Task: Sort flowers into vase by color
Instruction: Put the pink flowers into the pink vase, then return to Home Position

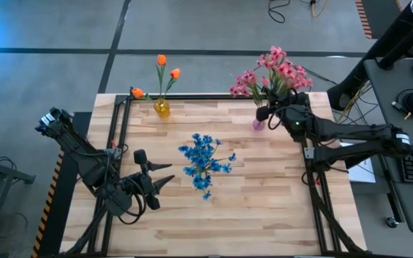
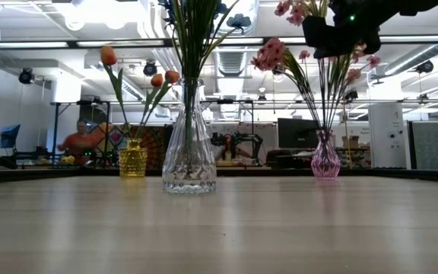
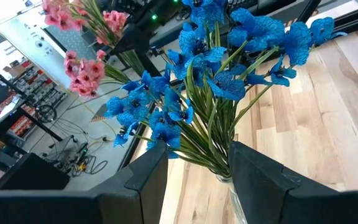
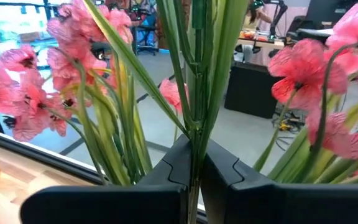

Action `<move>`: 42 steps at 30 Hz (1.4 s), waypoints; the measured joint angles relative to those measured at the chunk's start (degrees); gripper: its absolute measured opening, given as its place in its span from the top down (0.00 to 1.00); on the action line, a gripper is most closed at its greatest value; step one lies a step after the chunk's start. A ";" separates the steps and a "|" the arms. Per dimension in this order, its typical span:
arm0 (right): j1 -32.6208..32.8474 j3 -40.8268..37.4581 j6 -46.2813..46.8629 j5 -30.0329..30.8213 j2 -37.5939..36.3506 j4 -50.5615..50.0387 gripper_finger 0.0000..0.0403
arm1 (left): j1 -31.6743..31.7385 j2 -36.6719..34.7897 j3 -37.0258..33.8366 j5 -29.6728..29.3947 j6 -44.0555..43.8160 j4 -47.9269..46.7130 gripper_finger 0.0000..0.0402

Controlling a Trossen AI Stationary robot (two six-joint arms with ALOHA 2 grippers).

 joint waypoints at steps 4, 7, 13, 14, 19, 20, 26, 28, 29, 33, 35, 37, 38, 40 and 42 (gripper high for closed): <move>-0.26 -0.01 0.99 -0.15 1.24 0.04 0.97 | 0.02 0.00 0.00 0.00 -0.01 0.00 0.62; -0.26 -0.02 0.99 -0.15 1.82 0.53 0.97 | 0.02 0.00 0.00 0.00 0.00 -0.02 0.62; -0.26 -0.02 1.03 0.26 2.02 1.03 0.97 | 0.04 0.00 0.00 0.00 0.00 -0.04 0.62; -0.26 -0.02 1.03 0.26 2.02 1.03 0.97 | 0.04 0.00 0.00 0.00 0.00 -0.04 0.62; -0.23 -0.02 1.61 0.26 2.00 0.98 0.97 | 0.04 0.00 0.00 0.00 0.00 -0.06 0.62; -0.23 -0.02 1.75 0.24 2.01 0.92 0.97 | 0.04 0.00 0.00 0.00 0.00 -0.06 0.62; -0.23 -0.02 1.64 -0.25 2.00 0.79 0.97 | 0.04 0.00 0.00 0.00 0.00 -0.16 0.62; -0.23 -0.02 1.44 -0.96 2.00 0.78 0.97 | 0.04 0.00 0.00 0.00 0.00 -0.19 0.62; -0.23 -0.02 1.43 -1.39 2.00 0.76 0.97 | 0.04 0.00 0.00 0.00 0.00 -0.19 0.62; -0.23 -0.02 1.42 -1.68 2.00 0.76 0.92 | 0.04 0.00 0.00 0.00 0.00 -0.17 0.62; -0.23 -0.02 1.65 -1.66 2.00 0.74 0.86 | 0.04 0.00 0.00 0.00 0.00 -0.17 0.62; -0.23 -0.02 2.18 -1.66 1.99 0.74 0.81 | 0.04 0.00 0.00 0.00 0.00 -0.17 0.62; -0.23 -0.02 2.49 -1.68 1.98 0.72 0.78 | 0.04 0.00 0.00 0.00 0.00 -0.16 0.62; -0.23 -0.02 2.54 -1.66 1.98 0.63 0.72 | 0.04 0.00 0.00 0.00 0.00 -0.14 0.62; -0.23 -0.02 2.56 -1.67 1.95 0.61 0.68 | 0.04 0.00 0.00 0.00 0.00 -0.13 0.62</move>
